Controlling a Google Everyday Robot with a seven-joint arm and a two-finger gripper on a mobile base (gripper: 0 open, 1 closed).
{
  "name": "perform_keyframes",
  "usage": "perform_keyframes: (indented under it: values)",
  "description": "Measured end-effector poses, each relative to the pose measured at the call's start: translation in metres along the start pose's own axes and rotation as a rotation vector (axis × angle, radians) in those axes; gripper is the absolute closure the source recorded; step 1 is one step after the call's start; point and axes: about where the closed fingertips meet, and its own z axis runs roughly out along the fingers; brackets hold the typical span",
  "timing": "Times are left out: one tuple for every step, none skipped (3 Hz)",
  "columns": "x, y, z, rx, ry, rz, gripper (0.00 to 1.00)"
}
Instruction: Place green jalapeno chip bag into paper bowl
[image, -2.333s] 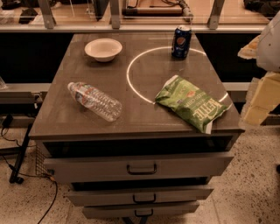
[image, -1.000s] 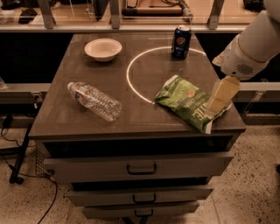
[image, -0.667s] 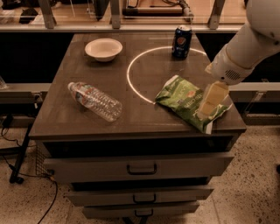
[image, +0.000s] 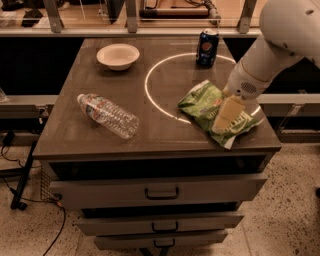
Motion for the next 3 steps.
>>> perform_keyframes:
  values:
    - [-0.0159, 0.0063, -0.0137, 0.007, -0.010, 0.000, 0.57]
    - [-0.0173, 0.0070, -0.0130, 0.006, -0.010, -0.001, 0.81]
    - [-0.0165, 0.0021, -0.0121, 0.008, -0.014, 0.017, 1.00]
